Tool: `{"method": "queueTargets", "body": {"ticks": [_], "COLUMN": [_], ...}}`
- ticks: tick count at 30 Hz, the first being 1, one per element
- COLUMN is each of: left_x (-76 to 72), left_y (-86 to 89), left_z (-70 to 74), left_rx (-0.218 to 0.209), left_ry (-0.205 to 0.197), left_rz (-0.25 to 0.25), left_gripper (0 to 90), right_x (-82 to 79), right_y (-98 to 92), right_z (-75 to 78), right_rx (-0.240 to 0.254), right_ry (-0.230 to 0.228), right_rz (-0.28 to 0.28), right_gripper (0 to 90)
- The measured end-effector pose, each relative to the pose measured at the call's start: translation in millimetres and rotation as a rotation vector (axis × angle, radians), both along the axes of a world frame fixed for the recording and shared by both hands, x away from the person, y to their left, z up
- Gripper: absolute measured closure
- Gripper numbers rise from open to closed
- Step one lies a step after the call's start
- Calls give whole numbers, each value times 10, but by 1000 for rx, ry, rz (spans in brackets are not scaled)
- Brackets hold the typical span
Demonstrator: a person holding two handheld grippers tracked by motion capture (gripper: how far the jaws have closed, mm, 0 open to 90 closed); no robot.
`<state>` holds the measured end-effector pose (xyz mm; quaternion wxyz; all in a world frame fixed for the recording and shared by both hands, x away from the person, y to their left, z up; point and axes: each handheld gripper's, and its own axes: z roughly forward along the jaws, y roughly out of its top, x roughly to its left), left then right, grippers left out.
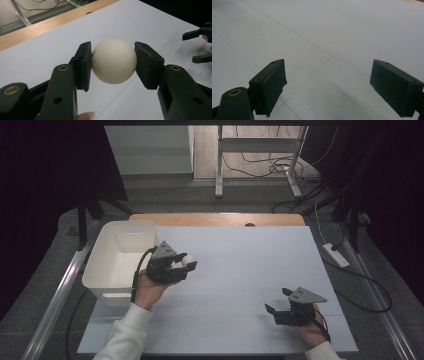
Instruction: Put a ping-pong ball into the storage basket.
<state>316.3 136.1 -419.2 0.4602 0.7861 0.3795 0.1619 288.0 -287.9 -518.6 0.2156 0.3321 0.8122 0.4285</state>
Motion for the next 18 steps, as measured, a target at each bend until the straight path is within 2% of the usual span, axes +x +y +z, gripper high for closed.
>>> {"method": "queueTargets", "body": {"ticks": [18], "left_x": [-14], "left_y": [48], "left_z": [41], "left_rx": [-3], "left_ry": [-14], "left_rz": [14], "left_gripper": [505], "right_x": [-2], "right_y": [2], "right_z": [1], "right_rx": [-1], "right_ry": [0], "right_rz": [0], "right_gripper": [135]}}
